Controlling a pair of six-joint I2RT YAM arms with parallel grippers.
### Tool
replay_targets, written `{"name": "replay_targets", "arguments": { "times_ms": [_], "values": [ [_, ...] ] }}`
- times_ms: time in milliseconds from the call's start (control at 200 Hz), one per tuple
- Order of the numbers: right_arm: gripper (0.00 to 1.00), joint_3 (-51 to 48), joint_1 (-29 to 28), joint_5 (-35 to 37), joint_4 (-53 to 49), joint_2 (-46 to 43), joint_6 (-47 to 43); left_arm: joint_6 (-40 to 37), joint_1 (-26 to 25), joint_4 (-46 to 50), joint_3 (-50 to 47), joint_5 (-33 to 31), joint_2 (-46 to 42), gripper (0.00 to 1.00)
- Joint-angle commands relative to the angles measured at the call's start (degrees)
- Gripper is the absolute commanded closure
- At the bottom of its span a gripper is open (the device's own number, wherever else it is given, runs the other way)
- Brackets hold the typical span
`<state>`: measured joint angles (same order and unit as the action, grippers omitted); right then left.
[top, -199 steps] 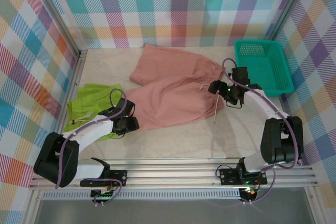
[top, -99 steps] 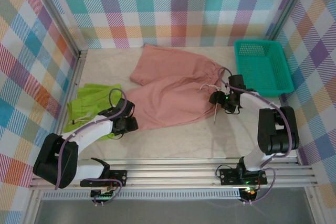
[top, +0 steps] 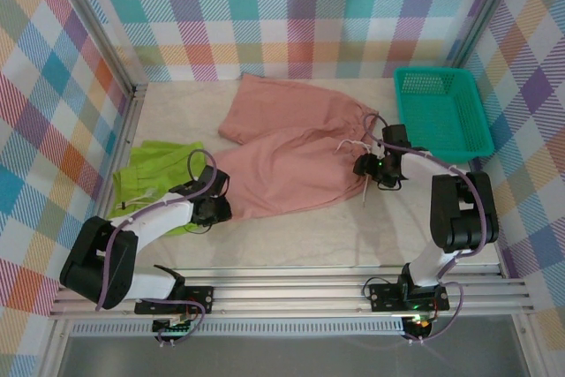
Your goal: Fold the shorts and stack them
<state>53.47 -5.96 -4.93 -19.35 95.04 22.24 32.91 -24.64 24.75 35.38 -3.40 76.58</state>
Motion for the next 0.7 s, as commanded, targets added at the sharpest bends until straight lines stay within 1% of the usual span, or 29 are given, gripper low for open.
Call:
{"name": "replay_targets", "arguments": {
  "times_ms": [0,105,195,255,370,415,495,570,695],
  "values": [
    [0.29,1.65,0.33,1.46,-1.94,-0.94,-1.51,0.32,-0.45,-1.61,-0.79,1.01,0.68,0.71],
    [0.30,2.64,0.33,2.48,-3.65,-0.62,-0.46,0.32,-0.58,-1.72,-0.75,0.81,1.01,0.75],
    [0.31,1.67,0.57,2.34,-2.11,-1.84,0.34,0.40,-0.57,-1.97,-0.79,0.84,1.19,0.79],
    [0.32,1.73,1.07,1.55,-1.58,-1.46,0.42,0.33,-0.58,-1.97,-0.75,0.74,1.22,0.81],
    [0.32,3.36,1.96,2.38,-4.68,0.66,0.25,0.32,-0.51,-1.91,-0.75,0.42,1.36,0.83],
    [0.32,2.77,2.62,2.15,-4.32,0.09,1.62,0.31,-0.58,-1.90,-0.75,0.50,1.33,0.85],
    [0.35,0.58,4.55,-0.53,-2.14,-2.64,4.91,0.32,-0.54,-2.04,-0.75,0.48,1.33,0.86],
    [0.40,-1.32,5.17,-0.70,0.38,-4.92,6.82,0.32,-0.58,-2.16,-0.83,0.51,1.43,0.86],
    [0.42,0.31,5.25,-3.13,-0.83,-1.78,7.60,0.31,-0.55,-2.42,-0.83,0.60,1.65,0.87]
  ]
}}
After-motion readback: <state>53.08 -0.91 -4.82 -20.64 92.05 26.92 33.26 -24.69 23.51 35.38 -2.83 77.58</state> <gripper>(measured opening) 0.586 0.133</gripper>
